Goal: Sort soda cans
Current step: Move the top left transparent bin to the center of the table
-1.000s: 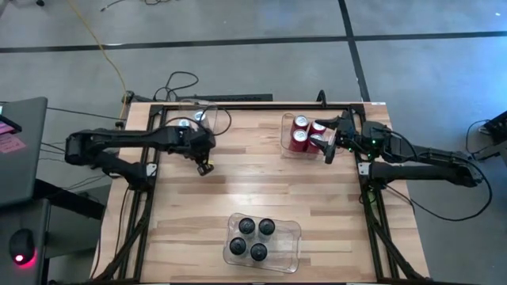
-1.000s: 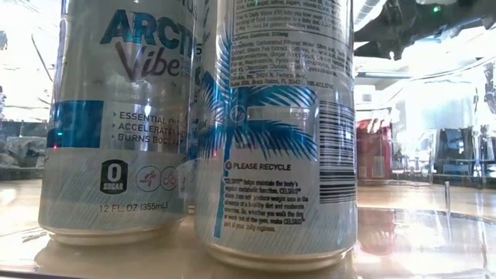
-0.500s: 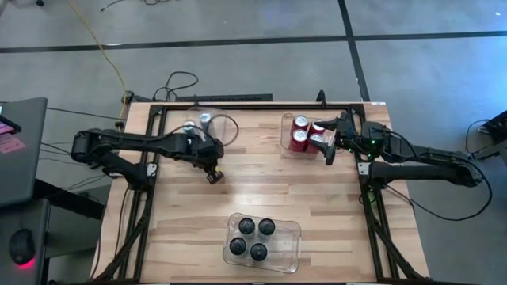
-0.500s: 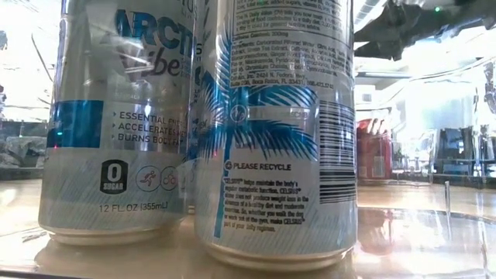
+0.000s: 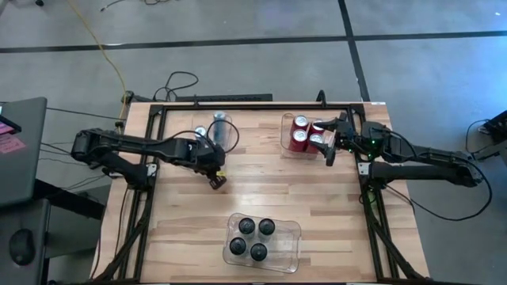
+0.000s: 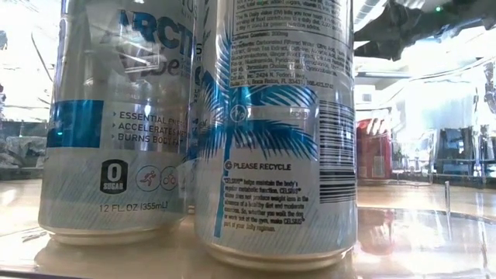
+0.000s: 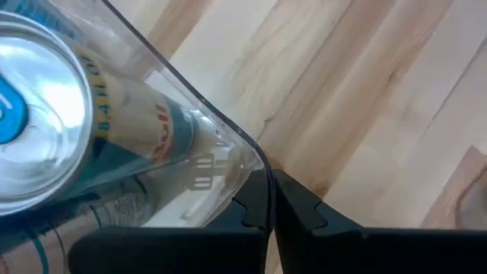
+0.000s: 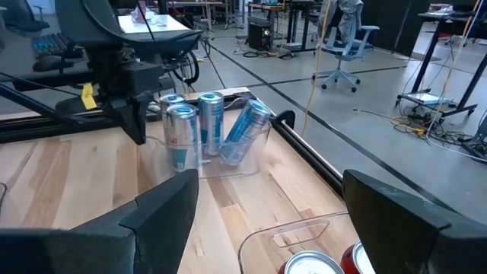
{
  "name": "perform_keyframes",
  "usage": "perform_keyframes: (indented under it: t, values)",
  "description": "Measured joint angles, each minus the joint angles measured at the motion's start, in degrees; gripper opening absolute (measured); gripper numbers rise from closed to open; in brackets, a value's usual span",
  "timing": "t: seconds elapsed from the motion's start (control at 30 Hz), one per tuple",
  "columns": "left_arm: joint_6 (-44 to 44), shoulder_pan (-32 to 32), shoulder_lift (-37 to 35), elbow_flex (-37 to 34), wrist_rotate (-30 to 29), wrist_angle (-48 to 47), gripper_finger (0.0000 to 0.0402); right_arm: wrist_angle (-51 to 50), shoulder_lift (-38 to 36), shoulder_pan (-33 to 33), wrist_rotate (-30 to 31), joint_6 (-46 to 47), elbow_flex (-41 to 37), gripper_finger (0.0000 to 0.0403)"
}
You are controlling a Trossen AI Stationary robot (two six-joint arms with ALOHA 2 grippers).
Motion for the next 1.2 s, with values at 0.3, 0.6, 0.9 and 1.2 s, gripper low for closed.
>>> perform_keyframes:
  t: [0.3, 0.6, 0.9, 1.2]
  values:
    - [-6.4, -4.4, 0.0, 0.1, -0.2, 5.2, 0.0001, 0.0, 0.0, 0.0, 0.0, 0.0, 0.0, 0.0342]
    - [-12.0, -8.7, -0.1, 0.0, -1.6, 7.4, 0.0001, 0.0, 0.0, 0.0, 0.0, -0.1, 0.0, 0.0342]
    - [-13.6, -11.5, 7.2, 1.3, -1.1, 8.1, 0.0001, 0.0, 0.0, 0.0, -1.4, -0.3, 0.0, 0.0342]
    - [-15.0, -12.9, 13.7, 8.3, -0.9, 6.3, 0.0008, 0.0, 0.0, 0.0, -1.4, -0.5, 0.0, 0.0342]
